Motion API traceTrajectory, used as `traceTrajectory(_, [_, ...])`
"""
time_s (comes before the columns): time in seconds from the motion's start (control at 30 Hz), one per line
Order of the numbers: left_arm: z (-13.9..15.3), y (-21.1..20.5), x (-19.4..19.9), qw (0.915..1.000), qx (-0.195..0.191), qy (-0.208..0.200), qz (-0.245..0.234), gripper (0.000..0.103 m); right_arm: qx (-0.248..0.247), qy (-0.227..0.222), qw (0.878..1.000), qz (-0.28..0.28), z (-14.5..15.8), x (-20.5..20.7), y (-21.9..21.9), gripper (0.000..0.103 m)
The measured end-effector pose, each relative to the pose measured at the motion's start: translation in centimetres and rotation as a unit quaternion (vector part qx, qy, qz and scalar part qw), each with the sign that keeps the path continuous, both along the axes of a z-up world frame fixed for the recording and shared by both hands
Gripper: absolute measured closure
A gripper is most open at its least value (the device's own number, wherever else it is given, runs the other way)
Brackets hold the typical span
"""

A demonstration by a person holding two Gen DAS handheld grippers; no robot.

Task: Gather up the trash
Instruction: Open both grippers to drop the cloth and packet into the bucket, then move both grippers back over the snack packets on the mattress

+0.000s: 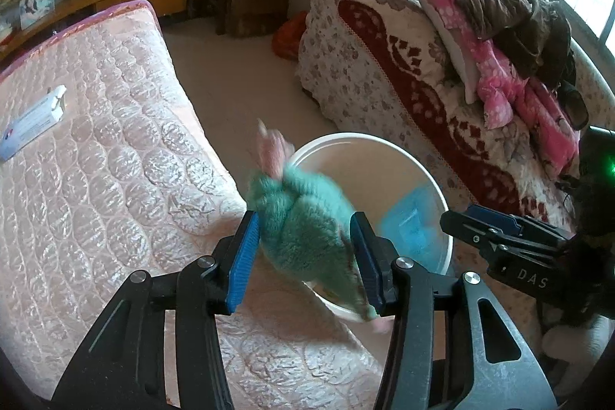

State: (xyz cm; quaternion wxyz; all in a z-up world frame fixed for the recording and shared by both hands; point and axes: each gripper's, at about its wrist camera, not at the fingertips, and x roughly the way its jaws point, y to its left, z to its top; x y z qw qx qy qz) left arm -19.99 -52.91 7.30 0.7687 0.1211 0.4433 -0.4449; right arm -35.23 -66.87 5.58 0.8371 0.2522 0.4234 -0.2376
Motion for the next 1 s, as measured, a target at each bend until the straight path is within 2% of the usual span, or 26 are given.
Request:
traceTrajectory(0.23, [0.4, 1.1, 0.3, 1.0000, -0.003, 0.001, 0.009, 0.056, 0.005, 0.005, 1.000, 0.008, -0.4, 0.3, 0.5, 0.053])
traceTrajectory(0.53, [1.5, 4.2, 0.8, 0.9987, 0.004, -0.038, 0.034, 0.056, 0.008, -0.004, 0.999, 0.034, 0.2, 1.9, 2.9, 0.052])
traceTrajectory(0.67, [1.9, 6.4, 1.3, 0.9969, 0.009, -0.057, 0.054, 0.056, 0.006, -0.006, 0.999, 0.054, 0.5, 3.2, 4.7, 0.051])
traceTrajectory(1.0, [2.8, 13.8, 3.5, 0.9910, 0.014, -0.074, 0.111, 0.056, 0.003, -0.015, 0.995, 0.103, 1.6, 6.7, 9.7, 0.049])
